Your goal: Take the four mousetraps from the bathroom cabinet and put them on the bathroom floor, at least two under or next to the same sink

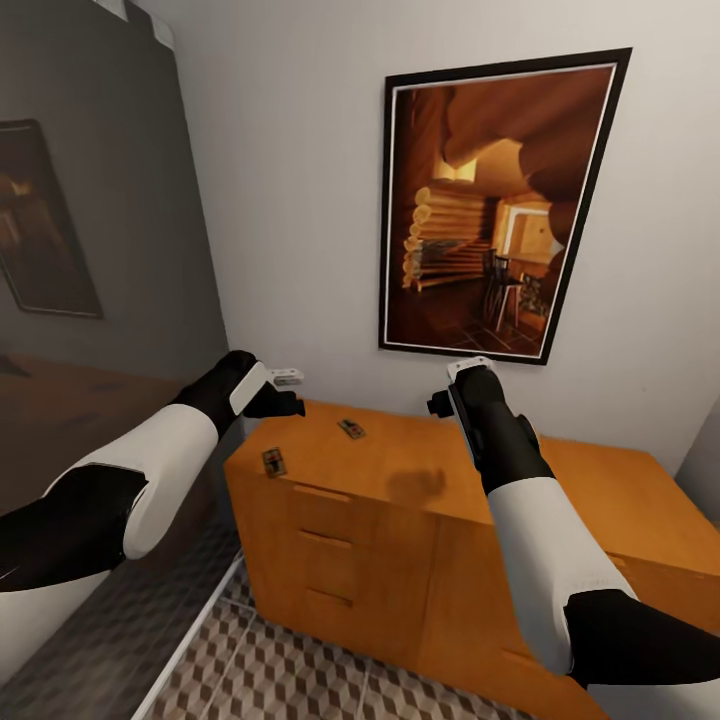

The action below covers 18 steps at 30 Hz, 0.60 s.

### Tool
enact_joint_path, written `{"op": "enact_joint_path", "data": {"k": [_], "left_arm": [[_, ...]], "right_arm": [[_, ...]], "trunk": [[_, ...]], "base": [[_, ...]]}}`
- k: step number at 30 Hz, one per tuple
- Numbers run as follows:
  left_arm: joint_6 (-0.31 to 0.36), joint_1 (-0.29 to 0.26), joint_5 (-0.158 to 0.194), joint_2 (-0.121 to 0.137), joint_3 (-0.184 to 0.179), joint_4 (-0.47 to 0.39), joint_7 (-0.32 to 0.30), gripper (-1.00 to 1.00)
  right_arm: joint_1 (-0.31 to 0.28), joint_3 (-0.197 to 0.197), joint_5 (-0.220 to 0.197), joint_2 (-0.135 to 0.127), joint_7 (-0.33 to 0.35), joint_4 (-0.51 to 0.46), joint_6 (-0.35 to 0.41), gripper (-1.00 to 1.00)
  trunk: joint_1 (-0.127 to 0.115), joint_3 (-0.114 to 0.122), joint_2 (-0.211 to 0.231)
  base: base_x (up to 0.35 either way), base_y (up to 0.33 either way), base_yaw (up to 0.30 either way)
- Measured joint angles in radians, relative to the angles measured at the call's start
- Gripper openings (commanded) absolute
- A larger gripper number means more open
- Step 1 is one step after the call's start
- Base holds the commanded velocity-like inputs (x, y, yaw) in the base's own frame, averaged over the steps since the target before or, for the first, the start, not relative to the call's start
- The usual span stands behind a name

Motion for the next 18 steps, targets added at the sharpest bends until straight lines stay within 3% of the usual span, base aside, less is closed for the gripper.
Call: {"op": "enact_joint_path", "data": {"k": [10,18], "left_arm": [[-0.001,0.0,0.003,-0.002,0.0,0.001,0.001,1.0],[-0.001,0.0,0.006,-0.005,0.0,0.001,0.001,1.0]], "right_arm": [[0.0,0.0,-0.003,-0.001,0.001,0.002,0.0,1.0],[0.0,0.0,-0.004,-0.002,0.004,0.005,0.0,1.0]], "trunk": [[0.0,0.0,0.0],[0.0,0.0,0.0]], "base": [[0.244,0.0,0.0],[0.069,0.0,0.0]]}}
